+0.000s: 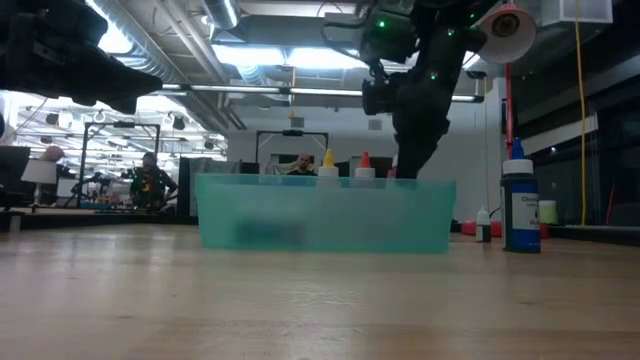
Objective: Pick & Place food coloring
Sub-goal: Put the big pink food coloring bottle into the green bin
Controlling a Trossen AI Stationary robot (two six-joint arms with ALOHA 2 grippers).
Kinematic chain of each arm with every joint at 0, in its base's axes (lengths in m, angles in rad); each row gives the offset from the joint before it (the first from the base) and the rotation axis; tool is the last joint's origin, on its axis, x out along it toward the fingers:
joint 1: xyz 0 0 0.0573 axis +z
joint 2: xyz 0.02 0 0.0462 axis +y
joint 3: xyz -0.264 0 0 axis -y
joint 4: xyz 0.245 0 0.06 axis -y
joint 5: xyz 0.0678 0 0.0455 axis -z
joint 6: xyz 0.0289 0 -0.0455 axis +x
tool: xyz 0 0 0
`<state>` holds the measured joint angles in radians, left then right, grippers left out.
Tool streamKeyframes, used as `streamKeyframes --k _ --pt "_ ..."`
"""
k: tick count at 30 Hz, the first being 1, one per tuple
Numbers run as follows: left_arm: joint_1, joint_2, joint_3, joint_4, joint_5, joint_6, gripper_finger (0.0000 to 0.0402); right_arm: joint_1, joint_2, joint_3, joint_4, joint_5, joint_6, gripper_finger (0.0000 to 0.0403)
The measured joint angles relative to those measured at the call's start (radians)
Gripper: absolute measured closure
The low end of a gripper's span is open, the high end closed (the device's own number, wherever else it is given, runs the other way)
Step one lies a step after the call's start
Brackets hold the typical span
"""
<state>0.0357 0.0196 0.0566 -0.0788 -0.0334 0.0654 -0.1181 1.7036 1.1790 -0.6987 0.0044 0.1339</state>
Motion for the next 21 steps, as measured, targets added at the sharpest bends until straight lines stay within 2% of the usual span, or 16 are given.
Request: streamKeyframes --k 12,21 --pt "0.000 0.000 0.000 0.000 0.000 0.000 0.0396 -0.018 0.012 0.000 -0.008 0.108 -0.017 0.0244" --pt "0.000 0.000 0.000 0.000 0.000 0.000 0.0393 -0.023 0.012 0.000 -0.008 0.103 -0.088 0.0243"
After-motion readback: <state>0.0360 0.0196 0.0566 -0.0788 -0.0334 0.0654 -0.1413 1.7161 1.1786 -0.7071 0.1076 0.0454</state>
